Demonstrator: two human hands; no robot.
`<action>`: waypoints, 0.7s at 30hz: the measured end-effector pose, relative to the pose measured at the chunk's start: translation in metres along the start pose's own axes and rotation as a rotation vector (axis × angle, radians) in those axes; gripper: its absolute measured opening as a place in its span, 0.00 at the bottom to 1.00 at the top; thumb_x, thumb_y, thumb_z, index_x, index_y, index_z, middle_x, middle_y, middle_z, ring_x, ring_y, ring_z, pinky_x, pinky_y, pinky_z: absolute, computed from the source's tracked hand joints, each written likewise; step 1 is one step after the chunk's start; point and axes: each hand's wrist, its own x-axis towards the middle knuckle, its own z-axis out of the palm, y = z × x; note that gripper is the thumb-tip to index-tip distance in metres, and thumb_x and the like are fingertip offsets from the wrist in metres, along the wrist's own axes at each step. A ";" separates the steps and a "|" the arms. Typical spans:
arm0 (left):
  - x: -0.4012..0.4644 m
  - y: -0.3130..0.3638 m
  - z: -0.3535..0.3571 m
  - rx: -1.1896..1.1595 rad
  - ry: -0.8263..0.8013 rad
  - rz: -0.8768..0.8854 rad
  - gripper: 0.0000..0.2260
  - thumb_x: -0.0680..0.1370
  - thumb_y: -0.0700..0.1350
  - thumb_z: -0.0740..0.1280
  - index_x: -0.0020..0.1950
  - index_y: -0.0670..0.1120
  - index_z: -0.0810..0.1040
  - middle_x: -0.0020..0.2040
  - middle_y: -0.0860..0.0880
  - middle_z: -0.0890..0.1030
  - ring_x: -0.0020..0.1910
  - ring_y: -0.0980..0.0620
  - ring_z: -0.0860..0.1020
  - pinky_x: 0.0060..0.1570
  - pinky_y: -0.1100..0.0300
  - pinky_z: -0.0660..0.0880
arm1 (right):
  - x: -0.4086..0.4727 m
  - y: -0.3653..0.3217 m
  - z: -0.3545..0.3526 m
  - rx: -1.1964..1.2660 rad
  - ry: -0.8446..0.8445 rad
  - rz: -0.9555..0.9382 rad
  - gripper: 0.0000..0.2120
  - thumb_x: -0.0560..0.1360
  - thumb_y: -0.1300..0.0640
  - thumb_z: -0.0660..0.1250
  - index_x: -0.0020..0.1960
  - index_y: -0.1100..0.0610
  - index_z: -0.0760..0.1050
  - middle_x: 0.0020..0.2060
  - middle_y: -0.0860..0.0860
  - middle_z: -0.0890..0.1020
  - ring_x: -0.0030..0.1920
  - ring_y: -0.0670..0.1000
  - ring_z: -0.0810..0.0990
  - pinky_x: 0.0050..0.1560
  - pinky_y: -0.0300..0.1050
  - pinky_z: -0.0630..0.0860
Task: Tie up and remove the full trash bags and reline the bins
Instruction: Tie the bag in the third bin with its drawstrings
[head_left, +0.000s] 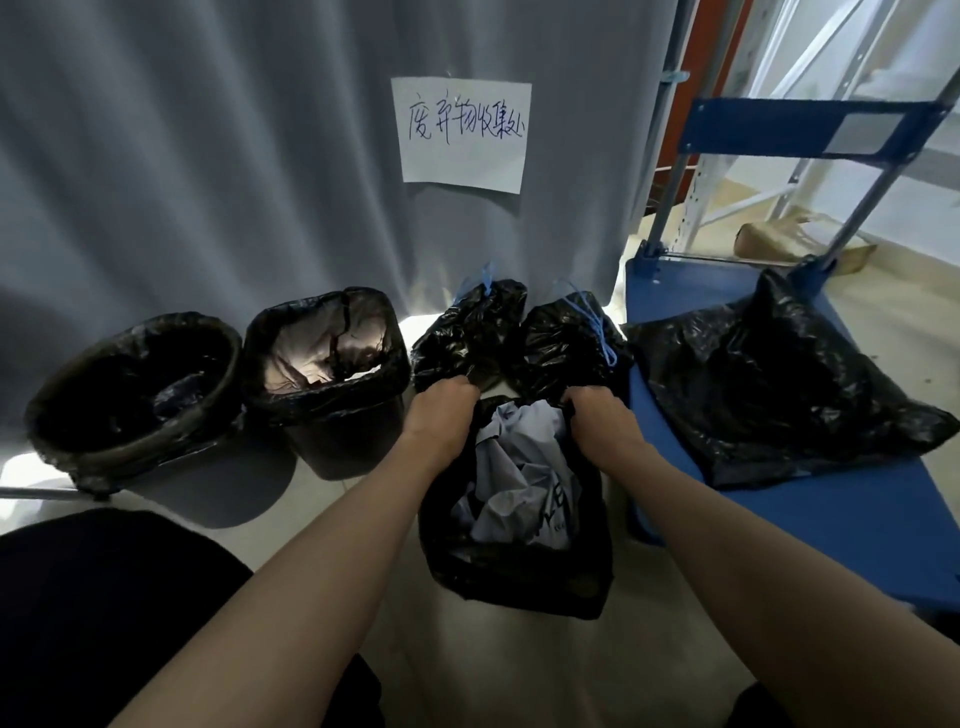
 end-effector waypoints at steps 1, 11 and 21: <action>0.002 0.000 0.000 0.016 0.025 -0.006 0.16 0.76 0.32 0.61 0.60 0.45 0.79 0.57 0.45 0.77 0.57 0.42 0.78 0.50 0.49 0.76 | 0.003 -0.001 0.001 0.011 0.037 0.017 0.13 0.76 0.68 0.59 0.56 0.61 0.77 0.53 0.60 0.79 0.52 0.63 0.78 0.44 0.51 0.73; 0.006 -0.014 -0.001 -0.112 0.137 0.005 0.08 0.78 0.36 0.63 0.52 0.44 0.80 0.52 0.47 0.77 0.51 0.43 0.78 0.48 0.48 0.77 | 0.000 0.009 0.003 0.033 0.231 -0.115 0.06 0.76 0.65 0.63 0.47 0.57 0.77 0.46 0.51 0.78 0.42 0.57 0.78 0.38 0.52 0.75; -0.015 -0.035 -0.003 -0.178 0.183 0.297 0.05 0.74 0.48 0.67 0.46 0.49 0.74 0.47 0.53 0.71 0.44 0.51 0.72 0.42 0.59 0.70 | -0.003 0.022 0.009 0.398 0.231 0.022 0.04 0.78 0.56 0.63 0.50 0.54 0.76 0.43 0.50 0.78 0.45 0.51 0.76 0.41 0.47 0.72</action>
